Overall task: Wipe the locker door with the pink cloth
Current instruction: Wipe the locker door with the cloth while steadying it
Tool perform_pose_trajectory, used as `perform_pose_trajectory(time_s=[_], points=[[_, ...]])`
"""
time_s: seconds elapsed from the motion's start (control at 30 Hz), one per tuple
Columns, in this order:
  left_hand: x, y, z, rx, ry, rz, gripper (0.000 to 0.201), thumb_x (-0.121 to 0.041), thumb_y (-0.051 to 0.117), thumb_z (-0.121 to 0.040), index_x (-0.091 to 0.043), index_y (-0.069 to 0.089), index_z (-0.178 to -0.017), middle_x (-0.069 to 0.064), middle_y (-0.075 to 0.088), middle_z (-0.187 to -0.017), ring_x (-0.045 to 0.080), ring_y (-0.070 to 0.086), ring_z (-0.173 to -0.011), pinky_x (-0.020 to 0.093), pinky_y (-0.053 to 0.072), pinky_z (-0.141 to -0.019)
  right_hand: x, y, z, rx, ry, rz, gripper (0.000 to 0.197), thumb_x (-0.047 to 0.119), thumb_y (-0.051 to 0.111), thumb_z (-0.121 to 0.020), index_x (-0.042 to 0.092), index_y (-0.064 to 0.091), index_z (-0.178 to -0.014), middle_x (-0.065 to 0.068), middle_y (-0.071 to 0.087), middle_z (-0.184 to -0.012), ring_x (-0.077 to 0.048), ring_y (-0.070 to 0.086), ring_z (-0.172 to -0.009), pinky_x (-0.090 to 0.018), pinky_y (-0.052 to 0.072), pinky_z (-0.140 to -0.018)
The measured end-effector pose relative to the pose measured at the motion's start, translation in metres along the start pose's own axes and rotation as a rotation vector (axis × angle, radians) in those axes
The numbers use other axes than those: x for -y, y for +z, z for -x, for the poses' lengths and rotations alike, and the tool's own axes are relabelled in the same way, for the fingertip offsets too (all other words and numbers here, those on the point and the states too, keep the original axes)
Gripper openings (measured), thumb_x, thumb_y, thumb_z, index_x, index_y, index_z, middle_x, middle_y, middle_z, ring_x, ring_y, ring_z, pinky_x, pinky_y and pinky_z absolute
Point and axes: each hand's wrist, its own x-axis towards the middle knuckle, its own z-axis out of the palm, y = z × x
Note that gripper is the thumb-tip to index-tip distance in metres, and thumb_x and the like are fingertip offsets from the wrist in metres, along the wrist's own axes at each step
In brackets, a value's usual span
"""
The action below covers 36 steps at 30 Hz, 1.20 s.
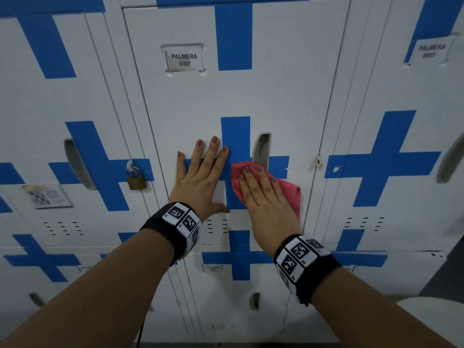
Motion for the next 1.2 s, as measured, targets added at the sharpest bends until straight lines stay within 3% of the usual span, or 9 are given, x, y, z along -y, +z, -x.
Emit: perform_pose_trajectory(time_s=[0.23, 0.53, 0.6, 0.7, 0.77, 0.83, 0.97, 1.03, 1.2], points=[[-0.001, -0.003, 0.000, 0.023, -0.007, 0.000, 0.143, -0.070, 0.073, -0.051, -0.025, -0.028, -0.142, -0.003, -0.039, -0.147, 0.023, -0.032, -0.137, 0.050, -0.024, -0.106, -0.002, 0.000, 0.013, 0.073, -0.033, 0.062, 0.081, 0.010, 0.039, -0.086, 0.012, -0.022, -0.140, -0.006, -0.030, -0.145, -0.022, -0.031, -0.131, -0.040, -0.024, -0.103], [-0.003, -0.007, 0.002, 0.063, -0.023, -0.010, 0.143, -0.069, 0.073, -0.052, -0.025, -0.032, -0.140, -0.004, -0.042, -0.145, 0.022, -0.036, -0.134, 0.049, -0.026, -0.105, -0.020, 0.009, 0.035, 0.211, -0.068, 0.094, 0.073, 0.013, 0.031, -0.093, 0.010, -0.027, -0.137, -0.008, -0.036, -0.140, -0.025, -0.031, -0.131, -0.043, -0.017, -0.109], [-0.003, -0.007, 0.002, 0.072, -0.024, -0.013, 0.144, -0.069, 0.073, -0.052, -0.025, -0.034, -0.138, -0.003, -0.043, -0.144, 0.022, -0.037, -0.133, 0.049, -0.027, -0.104, -0.024, 0.012, 0.040, 0.211, -0.070, 0.056, 0.076, 0.011, 0.039, -0.090, 0.011, -0.018, -0.140, -0.008, -0.027, -0.144, -0.025, -0.022, -0.136, -0.042, -0.013, -0.109], [-0.003, -0.008, 0.003, 0.079, -0.025, -0.018, 0.144, -0.070, 0.072, -0.053, -0.024, -0.034, -0.138, -0.003, -0.043, -0.144, 0.023, -0.038, -0.133, 0.049, -0.028, -0.104, -0.029, 0.017, 0.047, 0.194, 0.000, -0.058, 0.082, -0.002, 0.057, -0.074, 0.010, 0.016, -0.144, -0.007, 0.011, -0.152, -0.026, 0.010, -0.141, -0.045, 0.005, -0.108], [-0.003, -0.009, 0.003, 0.084, -0.025, -0.012, 0.144, -0.070, 0.072, -0.053, -0.024, -0.034, -0.139, -0.003, -0.043, -0.144, 0.023, -0.038, -0.133, 0.049, -0.028, -0.104, -0.034, 0.013, 0.052, 0.132, 0.051, -0.139, 0.079, -0.009, 0.059, -0.072, 0.008, 0.028, -0.143, -0.006, 0.022, -0.152, -0.021, 0.010, -0.139, -0.042, 0.005, -0.108], [-0.003, -0.009, 0.002, 0.091, -0.026, -0.008, 0.143, -0.069, 0.072, -0.054, -0.025, -0.035, -0.138, -0.003, -0.045, -0.143, 0.022, -0.039, -0.133, 0.049, -0.028, -0.104, -0.038, 0.004, 0.057, 0.055, 0.145, -0.259, 0.071, -0.006, 0.054, -0.083, 0.011, 0.025, -0.145, 0.003, 0.011, -0.152, -0.016, 0.008, -0.142, -0.032, 0.000, -0.111], [-0.004, -0.010, 0.003, 0.101, -0.032, 0.001, 0.142, -0.068, 0.072, -0.056, -0.026, -0.038, -0.136, -0.004, -0.047, -0.142, 0.022, -0.041, -0.131, 0.049, -0.028, -0.104, -0.042, -0.020, 0.058, -0.442, 0.360, -0.567, 0.055, -0.002, 0.040, -0.092, 0.014, 0.035, -0.144, 0.006, 0.030, -0.151, -0.009, 0.023, -0.141, -0.032, 0.020, -0.116], [-0.004, -0.011, 0.003, 0.110, -0.034, -0.003, 0.142, -0.069, 0.071, -0.057, -0.025, -0.038, -0.135, -0.003, -0.048, -0.141, 0.022, -0.043, -0.130, 0.048, -0.030, -0.103, -0.043, -0.030, 0.045, -0.451, 0.377, -0.585, 0.061, -0.004, 0.036, -0.093, 0.019, 0.024, -0.147, 0.011, 0.018, -0.153, -0.006, 0.011, -0.143, -0.030, 0.012, -0.117], [-0.004, -0.011, 0.002, 0.113, -0.036, 0.003, 0.141, -0.069, 0.070, -0.057, -0.025, -0.039, -0.135, -0.003, -0.049, -0.140, 0.022, -0.044, -0.128, 0.049, -0.030, -0.102, -0.037, -0.023, 0.012, -0.086, 0.316, -0.301, 0.087, -0.001, 0.041, -0.089, 0.026, -0.026, -0.138, 0.010, -0.030, -0.146, -0.014, -0.031, -0.134, -0.041, -0.004, -0.116]])
